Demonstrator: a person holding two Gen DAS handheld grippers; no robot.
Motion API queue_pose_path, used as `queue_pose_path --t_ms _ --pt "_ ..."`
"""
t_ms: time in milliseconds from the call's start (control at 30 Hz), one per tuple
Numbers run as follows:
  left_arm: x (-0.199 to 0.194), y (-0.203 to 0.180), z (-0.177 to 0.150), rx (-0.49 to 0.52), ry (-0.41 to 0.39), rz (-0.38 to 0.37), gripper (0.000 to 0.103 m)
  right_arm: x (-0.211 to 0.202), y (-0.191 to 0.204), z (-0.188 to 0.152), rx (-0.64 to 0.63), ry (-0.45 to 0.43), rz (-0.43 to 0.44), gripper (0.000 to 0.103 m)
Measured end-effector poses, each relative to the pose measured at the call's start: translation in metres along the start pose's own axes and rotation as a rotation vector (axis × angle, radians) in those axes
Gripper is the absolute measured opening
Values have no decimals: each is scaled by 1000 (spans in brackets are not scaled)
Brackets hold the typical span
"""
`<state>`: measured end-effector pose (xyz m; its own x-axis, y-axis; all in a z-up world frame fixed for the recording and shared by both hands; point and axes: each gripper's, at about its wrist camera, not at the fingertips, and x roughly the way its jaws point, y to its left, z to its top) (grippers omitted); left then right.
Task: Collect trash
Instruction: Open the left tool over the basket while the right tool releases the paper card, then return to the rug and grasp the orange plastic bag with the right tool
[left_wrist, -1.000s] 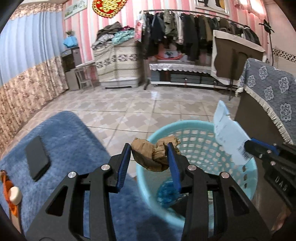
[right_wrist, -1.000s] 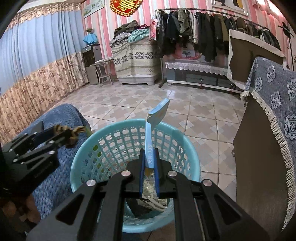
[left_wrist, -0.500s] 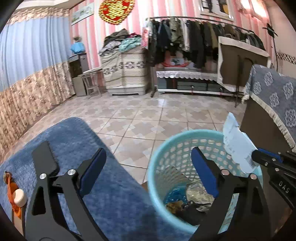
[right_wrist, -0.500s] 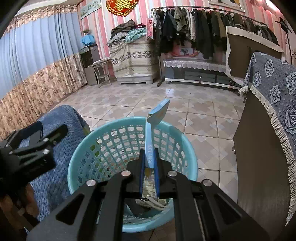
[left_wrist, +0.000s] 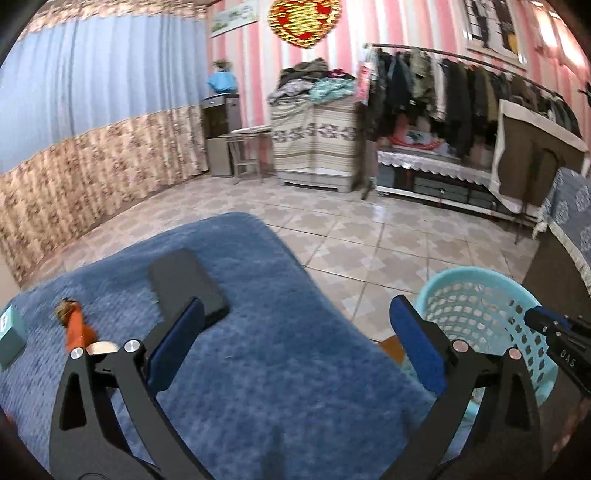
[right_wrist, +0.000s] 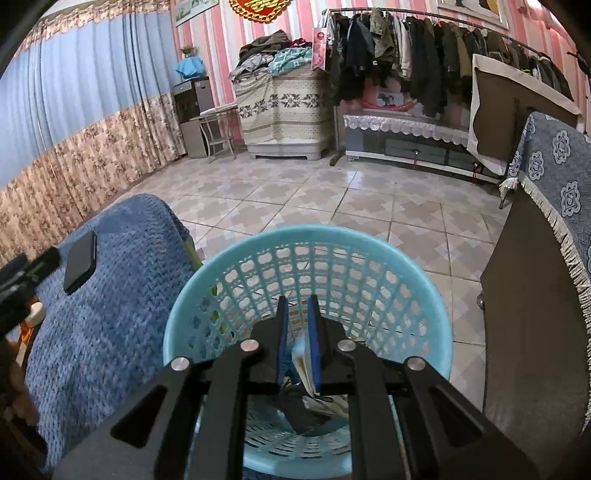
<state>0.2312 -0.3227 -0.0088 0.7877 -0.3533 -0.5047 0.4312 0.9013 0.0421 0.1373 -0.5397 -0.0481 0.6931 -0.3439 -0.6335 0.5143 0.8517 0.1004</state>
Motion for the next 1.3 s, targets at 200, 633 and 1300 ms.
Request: queue_pose_path --t_ms 200,633,1300 --pt "-12 36 -2 -34 2 54 97 -7 15 2 -5 -32 -22 66" --pt "-39 109 -20 -135 16 147 97 -26 83 7 -89 -111 -18 92" --pt "-76 215 -77 -202 84 335 97 -32 148 -7 -169 -121 99 95"
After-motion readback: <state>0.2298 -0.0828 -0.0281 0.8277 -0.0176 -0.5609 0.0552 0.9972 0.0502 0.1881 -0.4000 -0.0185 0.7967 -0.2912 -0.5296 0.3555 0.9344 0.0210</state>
